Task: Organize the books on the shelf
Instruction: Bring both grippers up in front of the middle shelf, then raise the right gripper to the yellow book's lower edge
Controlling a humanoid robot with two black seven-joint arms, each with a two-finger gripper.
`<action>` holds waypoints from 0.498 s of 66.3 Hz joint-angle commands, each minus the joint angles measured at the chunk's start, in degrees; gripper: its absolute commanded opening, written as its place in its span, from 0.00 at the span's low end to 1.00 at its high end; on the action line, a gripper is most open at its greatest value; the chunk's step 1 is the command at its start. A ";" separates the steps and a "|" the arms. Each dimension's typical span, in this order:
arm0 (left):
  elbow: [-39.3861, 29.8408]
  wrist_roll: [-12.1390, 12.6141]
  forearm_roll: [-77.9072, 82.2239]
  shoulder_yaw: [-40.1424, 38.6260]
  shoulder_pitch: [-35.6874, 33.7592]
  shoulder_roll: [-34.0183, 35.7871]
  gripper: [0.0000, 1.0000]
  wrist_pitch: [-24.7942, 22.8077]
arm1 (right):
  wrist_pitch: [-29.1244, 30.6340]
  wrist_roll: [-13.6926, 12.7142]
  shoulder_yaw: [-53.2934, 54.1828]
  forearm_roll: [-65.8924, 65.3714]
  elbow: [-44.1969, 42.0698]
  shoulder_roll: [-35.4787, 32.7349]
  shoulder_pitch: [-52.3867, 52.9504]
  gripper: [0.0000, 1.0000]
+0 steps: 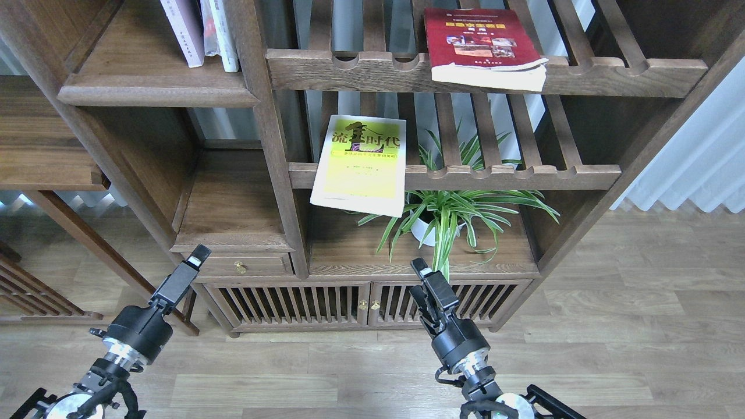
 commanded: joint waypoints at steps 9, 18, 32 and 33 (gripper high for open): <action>2.45 0.12 0.03 -0.11 -0.06 0.03 1.00 0.00 | 0.00 -0.24 -8.09 -0.48 1.40 0.01 0.70 0.99; 2.71 0.04 0.03 -0.64 0.56 0.21 1.00 0.00 | 0.00 -0.42 -10.20 -0.83 0.96 0.01 3.07 0.99; 2.98 -0.23 -0.05 -0.81 1.26 0.21 1.00 0.00 | 0.00 -0.07 -10.11 -0.75 0.96 0.01 7.37 0.99; 3.07 -0.23 -0.14 -0.81 1.17 0.21 1.00 0.00 | 0.00 -0.07 -10.11 -0.75 0.96 0.01 7.64 0.99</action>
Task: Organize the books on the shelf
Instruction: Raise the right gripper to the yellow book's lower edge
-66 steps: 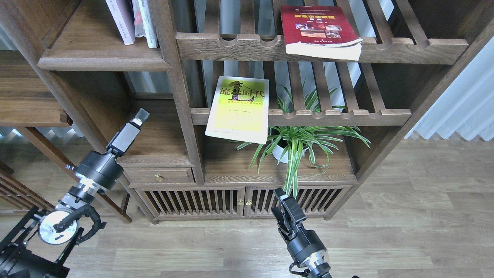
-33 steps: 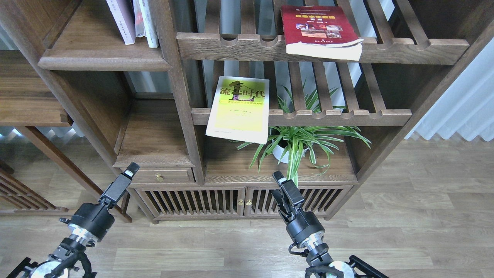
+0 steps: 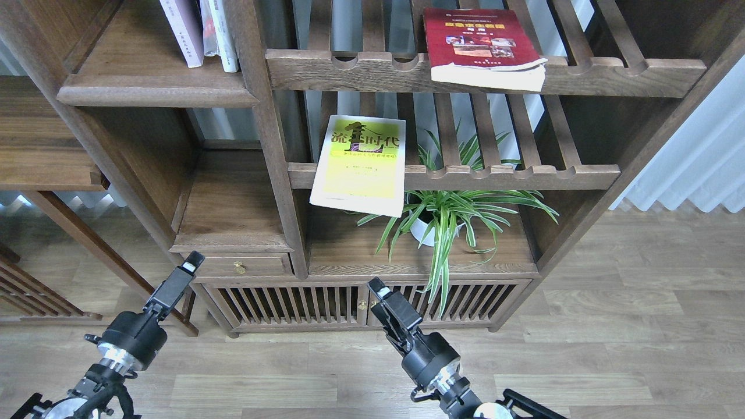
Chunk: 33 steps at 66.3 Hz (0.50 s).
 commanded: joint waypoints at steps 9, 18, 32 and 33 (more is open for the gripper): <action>1.01 -0.10 -0.26 -1.66 -0.44 -0.15 1.00 0.00 | 0.00 0.20 0.48 0.43 0.18 0.00 3.63 0.99; 2.15 -0.01 -0.61 -2.71 -0.97 -0.06 1.00 0.00 | 0.00 0.29 0.48 0.95 0.45 0.00 4.51 0.99; 3.12 -0.01 -0.61 -3.24 -1.14 -0.06 1.00 0.00 | 0.00 0.29 0.30 2.54 0.62 0.00 7.14 0.99; 3.21 -0.01 -0.61 -3.33 -1.32 -0.06 1.00 0.00 | 0.00 0.29 0.30 2.62 0.62 0.00 7.41 0.99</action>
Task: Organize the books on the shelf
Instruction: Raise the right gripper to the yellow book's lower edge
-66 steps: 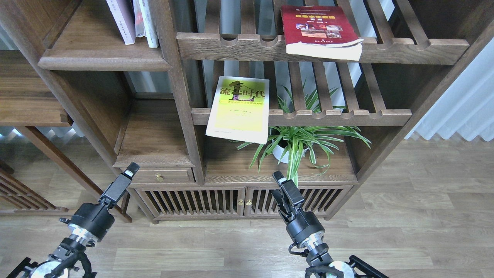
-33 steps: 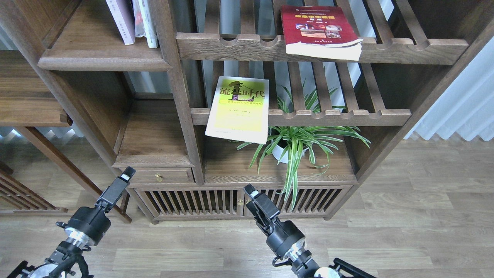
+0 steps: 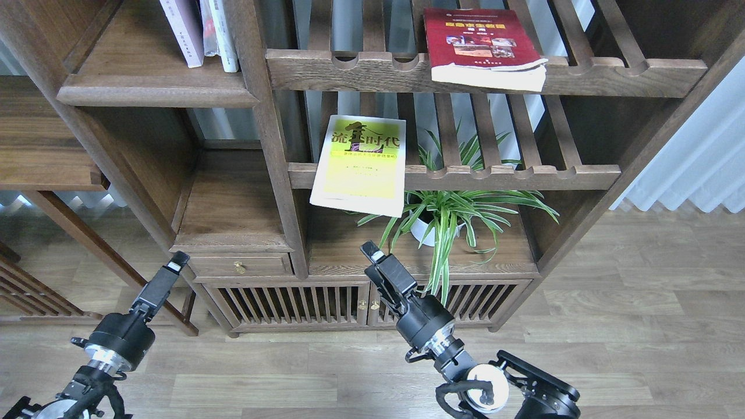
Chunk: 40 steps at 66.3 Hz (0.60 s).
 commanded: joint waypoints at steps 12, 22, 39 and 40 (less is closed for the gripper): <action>1.12 -0.08 -0.88 -0.37 -0.45 0.01 1.00 0.00 | 0.00 0.00 -0.01 1.56 0.06 0.00 2.93 0.99; 1.12 -0.08 -1.06 -0.63 -0.45 0.01 1.00 0.00 | 0.00 0.00 -0.09 1.64 0.06 0.00 3.37 0.99; 1.12 -0.08 -1.59 -1.69 -0.63 -0.07 1.00 0.00 | 0.00 -0.09 -0.44 1.82 -0.03 0.00 4.25 0.99; 1.12 -0.08 -1.59 -1.69 -0.63 0.01 1.00 0.00 | 0.00 -0.09 -0.44 1.82 -0.03 0.00 4.25 0.99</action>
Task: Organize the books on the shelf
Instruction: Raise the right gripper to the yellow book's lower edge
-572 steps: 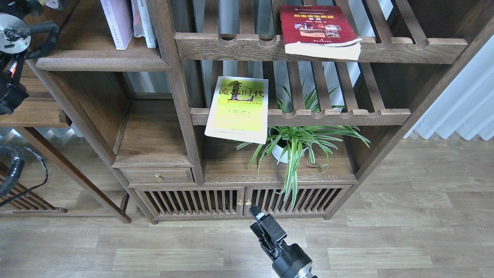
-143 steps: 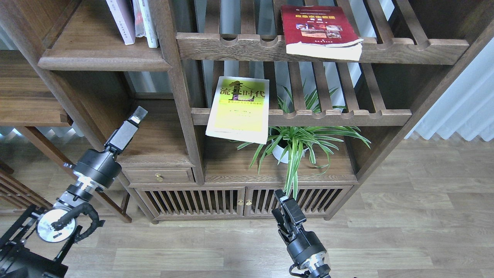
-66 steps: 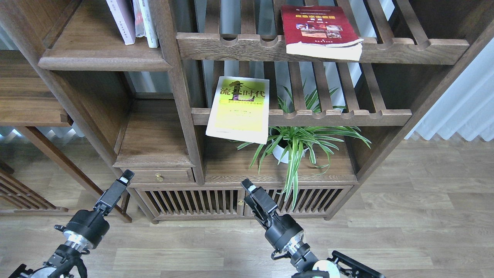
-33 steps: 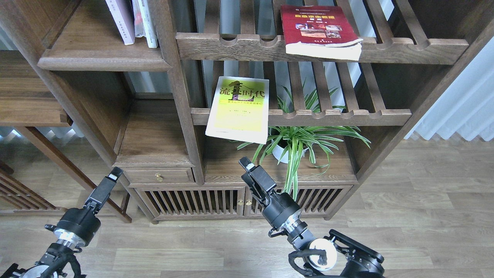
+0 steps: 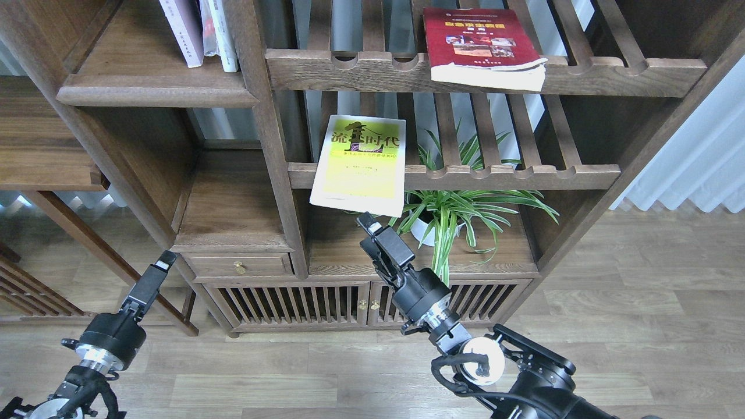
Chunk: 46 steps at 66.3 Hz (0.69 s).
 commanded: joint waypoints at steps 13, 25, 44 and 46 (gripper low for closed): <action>-0.02 -0.08 -0.74 -0.38 0.06 -0.08 1.00 0.00 | -3.56 -0.05 -0.05 -0.07 -1.36 0.00 0.92 0.99; 0.16 -0.08 -0.83 -1.00 0.24 0.00 1.00 0.00 | -5.24 -0.05 0.22 0.11 -3.82 0.00 1.27 0.99; 0.33 -0.17 -0.83 -1.09 0.15 0.00 1.00 0.00 | -9.36 -0.23 0.13 0.37 -3.82 0.00 4.61 0.99; 0.33 -0.17 -0.83 -1.09 0.15 0.00 1.00 0.00 | -9.80 -0.23 0.13 0.37 -3.82 0.00 4.96 0.99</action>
